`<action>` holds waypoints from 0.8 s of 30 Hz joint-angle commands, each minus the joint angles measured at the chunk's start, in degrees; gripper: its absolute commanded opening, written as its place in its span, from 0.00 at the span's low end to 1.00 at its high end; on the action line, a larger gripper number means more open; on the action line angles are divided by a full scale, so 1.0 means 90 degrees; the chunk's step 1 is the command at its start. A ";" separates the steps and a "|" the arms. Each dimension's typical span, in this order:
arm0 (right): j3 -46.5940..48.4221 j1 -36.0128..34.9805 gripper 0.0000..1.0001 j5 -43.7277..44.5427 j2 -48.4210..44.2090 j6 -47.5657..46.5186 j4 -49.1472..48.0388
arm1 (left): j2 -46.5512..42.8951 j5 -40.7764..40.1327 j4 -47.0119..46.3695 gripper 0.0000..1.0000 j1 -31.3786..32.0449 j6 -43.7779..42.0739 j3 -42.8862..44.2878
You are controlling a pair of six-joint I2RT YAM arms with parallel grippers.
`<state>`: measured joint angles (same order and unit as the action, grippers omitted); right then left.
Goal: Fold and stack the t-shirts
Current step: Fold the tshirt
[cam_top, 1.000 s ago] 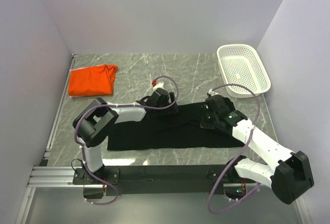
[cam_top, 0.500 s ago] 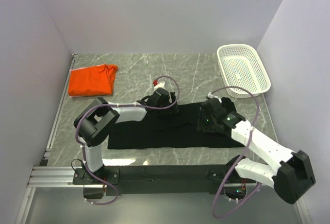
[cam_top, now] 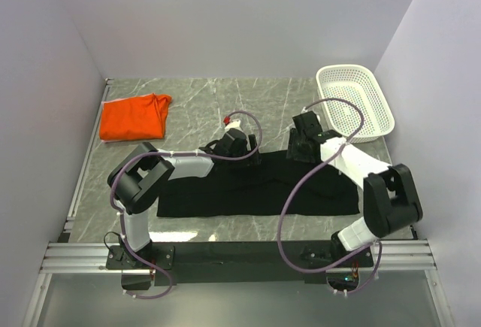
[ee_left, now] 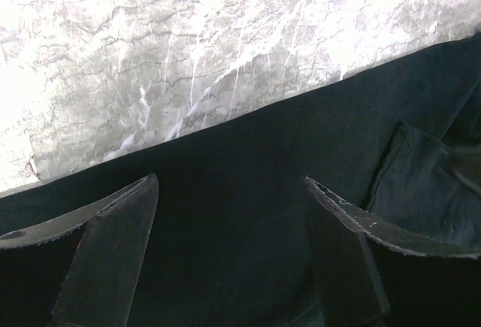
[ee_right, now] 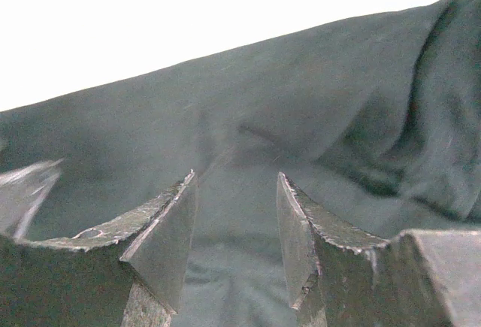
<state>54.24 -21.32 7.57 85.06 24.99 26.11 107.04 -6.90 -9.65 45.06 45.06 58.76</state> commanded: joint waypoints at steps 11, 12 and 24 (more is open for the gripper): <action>0.0438 0.0318 0.51 -0.0334 0.1330 -0.0609 -0.0830 | 0.0245 0.0141 0.0359 0.83 0.0081 -0.0124 0.0014; 0.0438 0.0318 0.51 -0.0343 0.1398 -0.0599 -0.0860 | 0.0245 0.0132 0.0379 0.83 0.0081 -0.0133 0.0014; 0.0351 0.0318 0.16 -0.0129 0.1165 -0.0541 -0.0704 | 0.0430 -0.0181 0.0740 0.84 -0.0035 -0.0192 0.0170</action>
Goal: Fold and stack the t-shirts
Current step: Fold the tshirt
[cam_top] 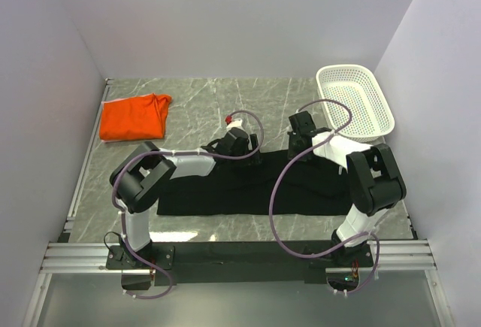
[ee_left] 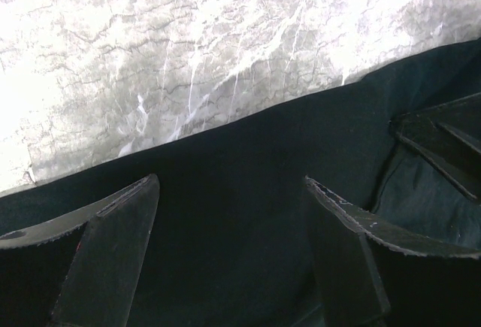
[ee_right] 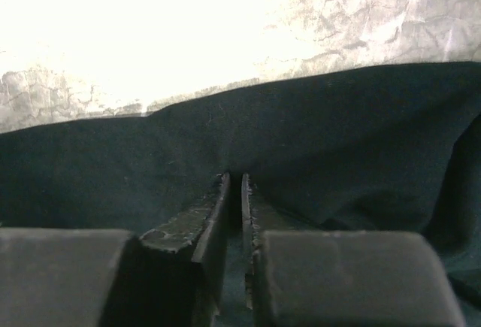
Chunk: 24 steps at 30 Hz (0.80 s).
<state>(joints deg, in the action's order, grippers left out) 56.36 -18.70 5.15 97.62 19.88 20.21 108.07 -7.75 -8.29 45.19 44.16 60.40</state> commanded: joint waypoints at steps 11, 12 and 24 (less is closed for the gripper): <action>-0.0207 -0.0158 0.00 0.0394 -0.1022 0.0262 0.0284 | 0.0179 -0.0214 0.0648 0.84 -0.0314 -0.0131 -0.0207; -0.0236 -0.0178 0.00 0.0405 -0.1071 0.0281 0.0303 | 0.0180 -0.0204 0.0629 0.84 -0.0353 -0.0122 -0.0217; -0.0520 -0.0412 0.01 0.0200 -0.1140 0.0369 0.0167 | 0.0023 -0.0223 0.0609 0.84 -0.0392 -0.0141 -0.0364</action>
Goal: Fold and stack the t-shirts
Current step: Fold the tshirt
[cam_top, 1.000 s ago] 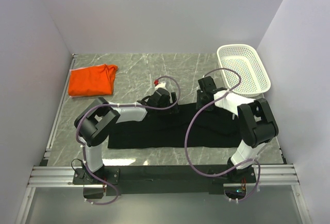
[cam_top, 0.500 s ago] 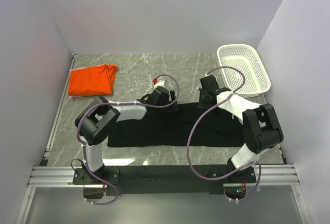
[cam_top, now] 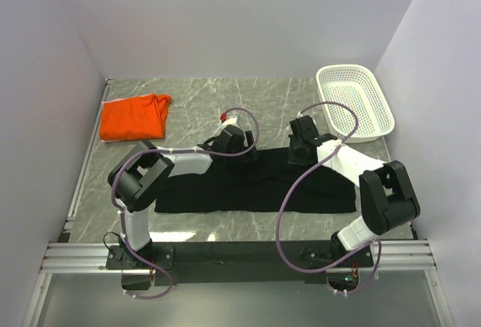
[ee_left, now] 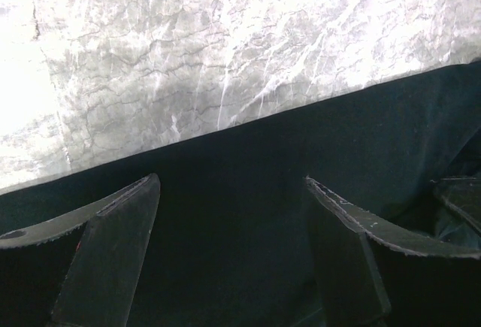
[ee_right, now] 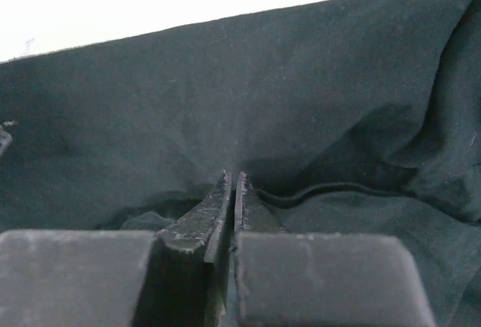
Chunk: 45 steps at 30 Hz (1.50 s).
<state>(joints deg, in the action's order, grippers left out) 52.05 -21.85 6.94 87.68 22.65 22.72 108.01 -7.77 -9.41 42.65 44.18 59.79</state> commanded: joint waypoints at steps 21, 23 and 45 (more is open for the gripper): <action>-0.1144 -0.1634 0.00 0.0352 -0.2086 0.1457 0.0747 | -0.0106 -0.0367 0.0870 0.84 -0.0276 -0.0241 -0.0286; -0.1203 -0.1810 0.00 0.0391 -0.2134 0.1613 0.0786 | -0.0106 -0.0348 0.0870 0.84 -0.0286 -0.0241 -0.0286; -0.0773 -0.1930 0.53 0.1456 -0.3238 0.1723 0.1598 | -0.0067 -0.0426 0.1016 0.84 -0.0306 -0.0349 -0.0032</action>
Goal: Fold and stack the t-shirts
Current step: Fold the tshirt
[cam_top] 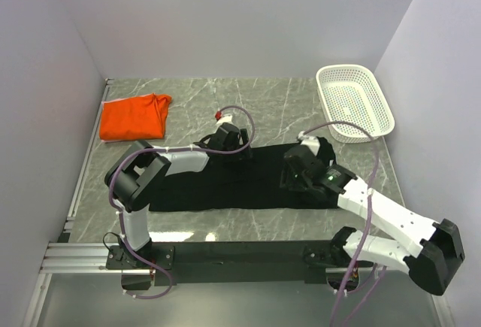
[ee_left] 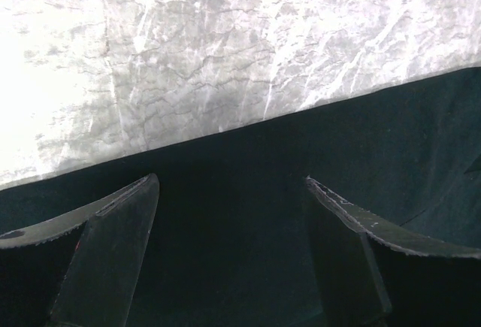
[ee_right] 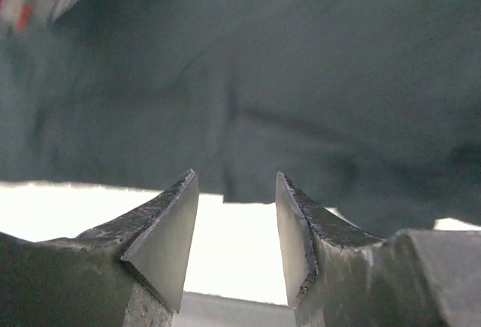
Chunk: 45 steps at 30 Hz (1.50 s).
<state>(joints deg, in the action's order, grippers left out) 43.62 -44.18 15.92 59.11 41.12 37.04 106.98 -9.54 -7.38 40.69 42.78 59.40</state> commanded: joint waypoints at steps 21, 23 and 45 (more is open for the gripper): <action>0.1930 0.3932 0.53 -0.0714 0.3185 -0.1747 -0.1762 | 0.0506 0.0064 0.0087 0.85 0.0831 -0.0008 0.0833; 0.2290 0.3962 0.52 -0.0734 0.3450 -0.1844 -0.1733 | 0.0603 0.0015 0.0126 0.84 0.0811 0.0012 0.0754; 0.3815 0.3874 0.47 -0.1174 0.5345 -0.2313 -0.1635 | -0.0138 0.0084 -0.0177 0.85 0.0303 -0.0076 -0.0760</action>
<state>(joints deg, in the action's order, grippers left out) 74.00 -8.82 5.80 105.67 21.71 23.29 106.24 -8.78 -17.91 43.64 43.83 53.84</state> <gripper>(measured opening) 0.478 0.845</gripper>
